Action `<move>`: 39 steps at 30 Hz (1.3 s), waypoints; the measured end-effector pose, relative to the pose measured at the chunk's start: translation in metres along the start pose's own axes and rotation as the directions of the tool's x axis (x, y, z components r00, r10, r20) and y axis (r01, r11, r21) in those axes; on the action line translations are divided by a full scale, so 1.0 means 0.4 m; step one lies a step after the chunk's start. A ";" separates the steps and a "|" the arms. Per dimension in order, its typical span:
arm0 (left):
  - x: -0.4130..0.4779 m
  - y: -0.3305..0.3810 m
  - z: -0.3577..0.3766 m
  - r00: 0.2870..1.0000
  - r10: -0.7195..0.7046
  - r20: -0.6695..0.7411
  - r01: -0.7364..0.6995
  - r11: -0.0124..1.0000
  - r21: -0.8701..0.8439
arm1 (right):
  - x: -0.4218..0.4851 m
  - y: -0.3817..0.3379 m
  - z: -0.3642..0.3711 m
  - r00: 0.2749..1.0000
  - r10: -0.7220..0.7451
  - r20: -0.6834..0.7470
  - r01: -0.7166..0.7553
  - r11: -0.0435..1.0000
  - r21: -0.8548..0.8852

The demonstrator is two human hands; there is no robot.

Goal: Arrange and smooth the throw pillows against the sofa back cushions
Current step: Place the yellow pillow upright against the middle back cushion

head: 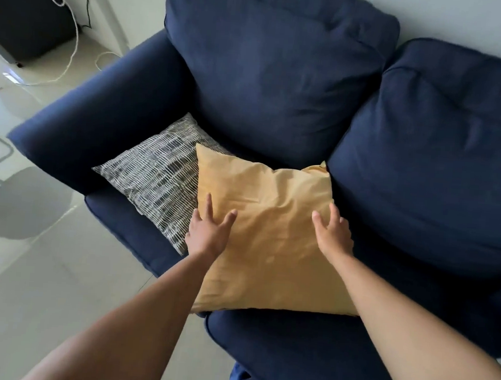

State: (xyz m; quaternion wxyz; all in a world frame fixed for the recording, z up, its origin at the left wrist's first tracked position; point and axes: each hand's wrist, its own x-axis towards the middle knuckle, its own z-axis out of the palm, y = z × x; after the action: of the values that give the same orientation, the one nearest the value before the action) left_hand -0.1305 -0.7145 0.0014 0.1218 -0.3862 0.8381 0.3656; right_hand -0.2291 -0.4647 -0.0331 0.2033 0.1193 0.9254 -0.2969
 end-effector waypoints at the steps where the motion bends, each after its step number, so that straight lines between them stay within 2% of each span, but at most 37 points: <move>1: 0.026 0.006 0.009 1.000 -0.011 -0.006 0.011 1.000 0.005 | 0.029 -0.001 0.007 0.999 0.035 -0.007 -0.035 0.999 0.002; 4: 0.086 0.003 0.035 0.999 -0.053 0.009 0.054 0.998 -0.029 | 0.090 0.013 0.028 0.993 0.119 0.013 -0.119 0.993 0.001; 7: 0.137 -0.012 0.062 0.996 -0.069 0.051 0.077 0.983 -0.166 | 0.129 0.043 0.050 0.983 0.168 0.069 -0.168 0.986 -0.007; 11: 0.162 -0.008 0.085 0.997 -0.045 0.060 0.055 0.982 -0.182 | 0.132 0.059 0.068 0.970 0.168 0.177 -0.190 0.975 0.116; 15: 0.153 0.019 0.084 0.996 -0.015 0.093 0.041 0.957 -0.288 | 0.120 0.041 0.061 0.977 0.168 0.131 -0.195 0.953 0.231; 18: 0.116 0.044 0.068 0.999 0.031 0.043 -0.014 0.937 -0.350 | 0.082 0.029 0.038 0.985 0.136 0.106 -0.164 0.930 0.330; 21: 0.068 0.072 0.041 0.992 0.118 -0.039 -0.124 0.918 -0.376 | 0.018 0.031 0.003 0.994 0.103 0.018 -0.102 0.902 0.419; 26: -0.014 0.156 0.016 0.943 0.312 -0.118 -0.333 0.861 -0.385 | -0.109 0.072 -0.095 0.961 0.094 -0.261 0.059 0.850 0.524; 29: -0.057 0.250 0.044 0.875 0.467 -0.130 -0.475 0.775 -0.416 | -0.163 0.116 -0.180 0.863 0.143 -0.485 0.184 0.805 0.564; 32: -0.091 0.369 0.108 0.777 0.619 -0.114 -0.597 0.666 -0.447 | -0.182 0.187 -0.277 0.711 0.202 -0.674 0.303 0.777 0.553; 33: -0.101 0.410 0.135 0.750 0.654 -0.101 -0.620 0.641 -0.453 | -0.180 0.216 -0.308 0.662 0.226 -0.714 0.315 0.781 0.540; 35: -0.117 0.480 0.191 0.717 0.692 -0.080 -0.648 0.620 -0.443 | -0.166 0.273 -0.357 0.609 0.280 -0.742 0.286 0.795 0.535; 37: -0.123 0.524 0.255 0.712 0.701 -0.021 -0.650 0.649 -0.396 | -0.151 0.326 -0.392 0.617 0.308 -0.724 0.208 0.823 0.528; 39: -0.108 0.532 0.318 0.720 0.686 0.105 -0.628 0.709 -0.322 | -0.130 0.384 -0.406 0.686 0.282 -0.671 0.111 0.870 0.480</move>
State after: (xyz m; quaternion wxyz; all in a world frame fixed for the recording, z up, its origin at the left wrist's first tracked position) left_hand -0.2679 -0.5079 0.0432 0.0211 -0.0308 0.8455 0.5327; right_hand -0.1798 -0.2507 0.0335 -0.1999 0.3180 0.8175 -0.4366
